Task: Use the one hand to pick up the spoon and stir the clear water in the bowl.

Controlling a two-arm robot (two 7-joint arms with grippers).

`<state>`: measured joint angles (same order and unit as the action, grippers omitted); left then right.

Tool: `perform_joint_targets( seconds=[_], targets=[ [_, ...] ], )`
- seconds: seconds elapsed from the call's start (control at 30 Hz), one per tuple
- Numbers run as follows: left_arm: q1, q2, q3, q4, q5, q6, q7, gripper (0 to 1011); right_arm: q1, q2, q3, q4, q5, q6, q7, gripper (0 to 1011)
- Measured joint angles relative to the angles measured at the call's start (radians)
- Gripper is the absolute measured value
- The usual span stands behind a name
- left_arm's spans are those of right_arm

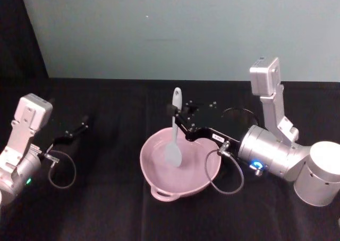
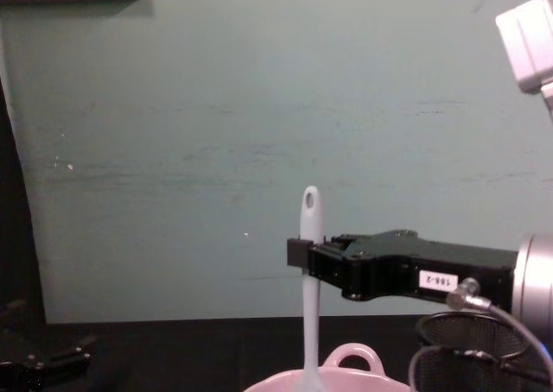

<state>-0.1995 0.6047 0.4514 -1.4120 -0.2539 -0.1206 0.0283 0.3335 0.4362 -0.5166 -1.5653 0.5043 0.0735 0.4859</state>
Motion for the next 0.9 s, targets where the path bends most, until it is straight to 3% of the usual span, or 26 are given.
perform_joint_targets(
  seconds=[0.27,0.33,0.5,0.67,0.9],
  targets=[
    [0.0,0.0,0.0,0.0,0.0,0.0,0.0,1005,0.021,-0.041,-0.01,0.069,0.003,-0.011,0.019,112],
    [0.0,0.0,0.0,0.0,0.0,0.0,0.0,1005,0.04,-0.06,-0.012,0.116,0.003,-0.024,0.023,112],
    [0.0,0.0,0.0,0.0,0.0,0.0,0.0,1005,0.058,-0.08,0.006,0.174,0.003,-0.051,0.019,112],
    [0.0,0.0,0.0,0.0,0.0,0.0,0.0,1005,0.056,-0.077,0.036,0.192,0.002,-0.067,0.0,112],
    [0.0,0.0,0.0,0.0,0.0,0.0,0.0,1005,0.024,-0.047,0.079,0.163,-0.006,-0.075,-0.022,112]
  ],
)
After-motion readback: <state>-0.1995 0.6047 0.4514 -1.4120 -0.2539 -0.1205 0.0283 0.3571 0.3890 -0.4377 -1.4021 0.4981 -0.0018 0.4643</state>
